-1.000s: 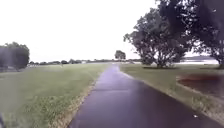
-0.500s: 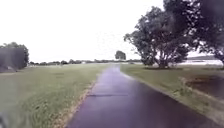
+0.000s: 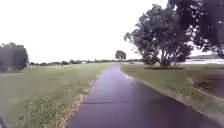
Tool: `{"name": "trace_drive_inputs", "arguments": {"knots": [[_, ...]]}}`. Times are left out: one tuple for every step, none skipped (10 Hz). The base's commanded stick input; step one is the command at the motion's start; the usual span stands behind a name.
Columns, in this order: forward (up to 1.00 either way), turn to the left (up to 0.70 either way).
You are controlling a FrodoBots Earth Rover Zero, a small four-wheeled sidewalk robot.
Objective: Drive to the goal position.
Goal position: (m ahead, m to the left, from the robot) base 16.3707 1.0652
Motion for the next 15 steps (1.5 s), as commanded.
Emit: {"name": "trace_drive_inputs", "arguments": {"knots": [[0.7,0.0],[0.7,0.0],[0.7,0.0],[0.7,0.0],[0.7,0.0],[0.7,0.0],[0.7,0.0],[0.7,0.0],[0.66,0.0],[0.57,0.0],[0.0,0.0],[0.0,0.0],[0.0,0.0],[0.0,0.0],[0.0,0.0]]}}
